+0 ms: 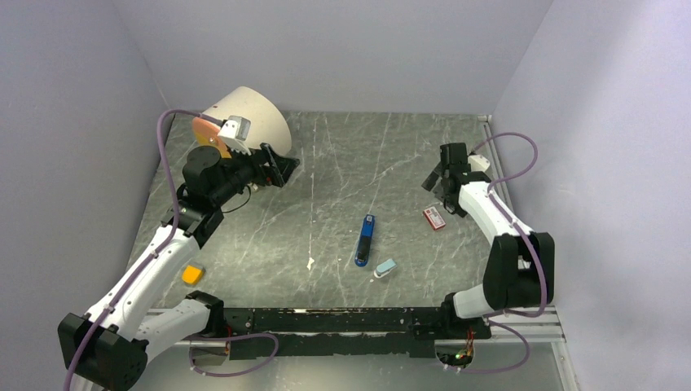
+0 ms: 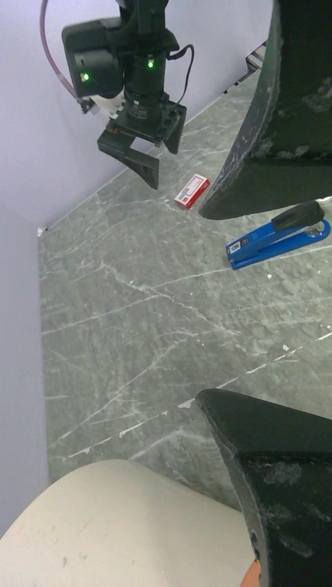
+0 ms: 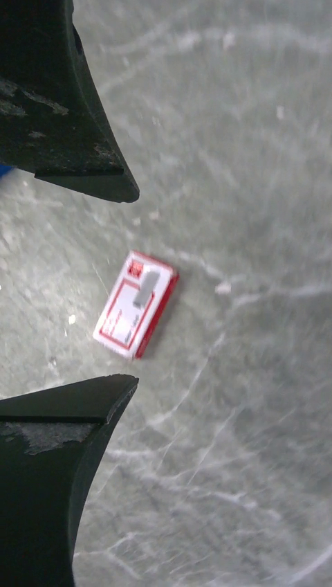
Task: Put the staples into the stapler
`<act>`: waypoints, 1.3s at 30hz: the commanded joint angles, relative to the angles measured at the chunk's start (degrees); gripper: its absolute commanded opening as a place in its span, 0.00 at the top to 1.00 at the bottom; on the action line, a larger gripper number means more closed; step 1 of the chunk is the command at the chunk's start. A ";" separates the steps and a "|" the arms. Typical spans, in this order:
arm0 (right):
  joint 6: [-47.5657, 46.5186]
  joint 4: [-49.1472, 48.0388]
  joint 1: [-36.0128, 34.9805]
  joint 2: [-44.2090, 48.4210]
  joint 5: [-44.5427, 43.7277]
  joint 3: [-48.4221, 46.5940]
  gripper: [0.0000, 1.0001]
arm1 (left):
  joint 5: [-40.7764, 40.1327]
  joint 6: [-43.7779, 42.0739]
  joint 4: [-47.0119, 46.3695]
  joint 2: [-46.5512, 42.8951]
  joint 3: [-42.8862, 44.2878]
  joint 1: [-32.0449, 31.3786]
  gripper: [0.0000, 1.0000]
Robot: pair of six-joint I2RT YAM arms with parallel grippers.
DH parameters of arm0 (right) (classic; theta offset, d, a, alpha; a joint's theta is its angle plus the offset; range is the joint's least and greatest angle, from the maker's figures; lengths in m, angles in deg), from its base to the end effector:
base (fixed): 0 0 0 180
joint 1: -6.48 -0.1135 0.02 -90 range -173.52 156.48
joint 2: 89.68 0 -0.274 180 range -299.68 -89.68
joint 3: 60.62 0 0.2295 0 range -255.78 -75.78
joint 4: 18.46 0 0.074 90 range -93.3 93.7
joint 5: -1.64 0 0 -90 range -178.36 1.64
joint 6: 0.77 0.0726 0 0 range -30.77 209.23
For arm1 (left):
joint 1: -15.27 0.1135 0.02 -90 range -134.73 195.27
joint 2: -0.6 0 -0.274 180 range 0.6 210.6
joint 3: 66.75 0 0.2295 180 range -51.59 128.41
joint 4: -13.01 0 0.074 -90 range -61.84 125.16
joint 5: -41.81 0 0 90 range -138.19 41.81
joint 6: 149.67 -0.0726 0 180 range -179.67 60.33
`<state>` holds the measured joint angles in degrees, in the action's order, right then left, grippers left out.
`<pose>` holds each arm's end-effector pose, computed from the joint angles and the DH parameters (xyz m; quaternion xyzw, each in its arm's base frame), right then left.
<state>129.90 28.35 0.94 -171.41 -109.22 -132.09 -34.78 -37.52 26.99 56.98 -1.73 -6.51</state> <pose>0.2847 0.0016 0.2247 0.3335 0.8837 -0.0503 0.3245 0.2159 -0.1044 0.3627 0.0763 0.7345 -0.3302 0.5880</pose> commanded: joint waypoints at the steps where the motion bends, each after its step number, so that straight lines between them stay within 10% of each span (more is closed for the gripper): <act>1: 5.35 3.28 3.90 -2.47 0.72 2.37 0.00 | 2.58 0.31 -2.26 0.81 -0.17 0.60 0.03; 39: 4.54 -3.95 3.23 -16.67 14.10 0.50 0.10 | -1.31 -0.28 -1.79 3.05 -0.83 0.60 0.06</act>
<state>136.23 25.25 6.38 -185.36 -96.76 -130.93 -34.93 -37.39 26.23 59.77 -2.71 -6.34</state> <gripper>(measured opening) 0.915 0.942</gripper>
